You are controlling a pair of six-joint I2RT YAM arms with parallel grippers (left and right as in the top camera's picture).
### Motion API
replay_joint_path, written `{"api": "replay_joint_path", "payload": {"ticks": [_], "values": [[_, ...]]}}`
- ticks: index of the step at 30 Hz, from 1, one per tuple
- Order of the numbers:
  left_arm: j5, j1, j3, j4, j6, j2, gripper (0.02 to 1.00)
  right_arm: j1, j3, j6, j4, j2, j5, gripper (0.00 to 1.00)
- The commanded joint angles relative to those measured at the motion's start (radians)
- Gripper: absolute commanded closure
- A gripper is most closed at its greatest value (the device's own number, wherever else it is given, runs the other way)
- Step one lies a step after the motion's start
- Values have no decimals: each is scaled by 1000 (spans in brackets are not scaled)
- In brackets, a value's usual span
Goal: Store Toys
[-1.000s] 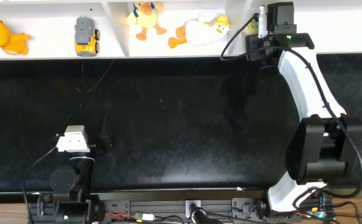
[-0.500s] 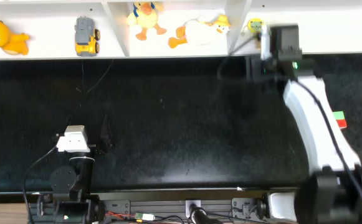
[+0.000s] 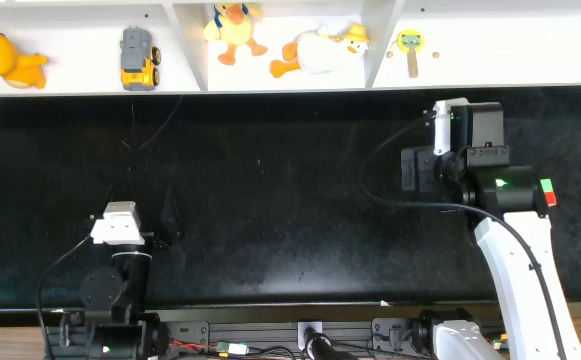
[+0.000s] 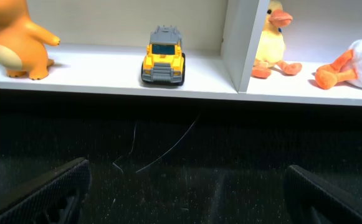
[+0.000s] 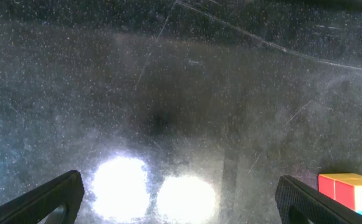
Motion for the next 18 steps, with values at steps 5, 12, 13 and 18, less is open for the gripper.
{"api": "replay_joint_path", "payload": {"ticks": [5,12,13,18], "values": [[10,-5,-1,-3,-11,-10,20,4,0,7,55,-3,-21,5],[10,-5,-1,-3,-11,-10,20,-91,-1,-58,20,-5,-74,5],[10,-5,-1,-3,-11,-10,20,-135,-1,-100,5,-7,-115,5],[10,-5,-1,-3,-11,-10,20,-423,-1,-435,-74,-34,-309,3]]}}
